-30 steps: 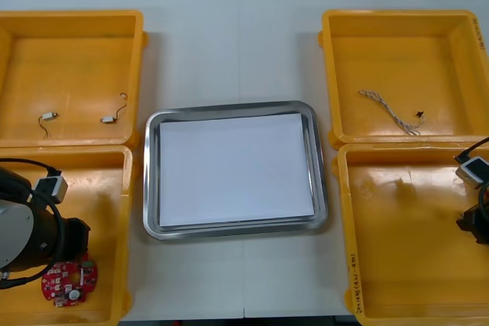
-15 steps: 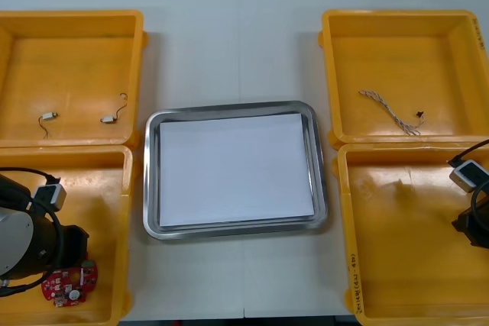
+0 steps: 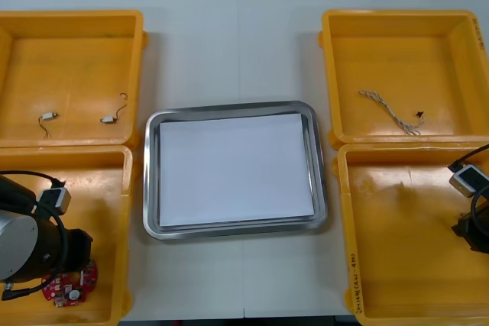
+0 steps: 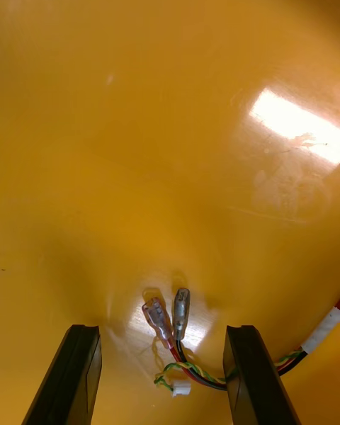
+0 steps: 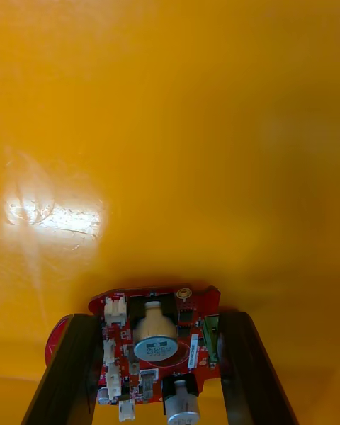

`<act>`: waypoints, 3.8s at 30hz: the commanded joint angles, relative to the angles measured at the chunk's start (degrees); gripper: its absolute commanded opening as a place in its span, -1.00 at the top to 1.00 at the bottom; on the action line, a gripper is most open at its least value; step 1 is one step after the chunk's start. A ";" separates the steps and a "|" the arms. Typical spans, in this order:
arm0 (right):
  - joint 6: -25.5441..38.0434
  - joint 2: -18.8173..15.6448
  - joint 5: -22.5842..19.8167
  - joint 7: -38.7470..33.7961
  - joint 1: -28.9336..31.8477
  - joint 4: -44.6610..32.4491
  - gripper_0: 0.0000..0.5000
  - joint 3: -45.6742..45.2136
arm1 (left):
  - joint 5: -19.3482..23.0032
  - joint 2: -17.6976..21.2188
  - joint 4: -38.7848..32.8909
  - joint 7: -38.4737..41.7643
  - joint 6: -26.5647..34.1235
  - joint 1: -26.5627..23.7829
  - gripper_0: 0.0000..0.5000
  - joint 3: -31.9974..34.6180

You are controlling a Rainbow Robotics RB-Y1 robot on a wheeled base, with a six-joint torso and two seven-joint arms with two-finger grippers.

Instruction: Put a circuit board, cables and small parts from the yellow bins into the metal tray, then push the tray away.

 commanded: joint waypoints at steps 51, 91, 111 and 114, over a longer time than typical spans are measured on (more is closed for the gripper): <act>8.58 -2.31 -7.31 -1.68 -4.99 1.33 1.00 -2.78 | 1.15 1.04 -4.20 1.45 5.35 -7.16 1.00 6.87; 15.70 -2.23 -6.35 -35.43 -11.76 -13.09 1.00 13.75 | -1.05 1.04 -2.80 6.11 2.19 -0.92 -1.00 2.12; 21.32 -2.23 -4.15 -37.27 -11.94 -12.47 -1.00 8.47 | -1.75 1.04 -0.51 2.60 0.78 -0.30 -1.00 -0.17; 24.05 -2.23 -5.03 -40.96 -11.94 -12.47 -1.00 6.28 | -1.84 0.95 -0.51 2.60 0.78 -0.22 -1.00 -0.52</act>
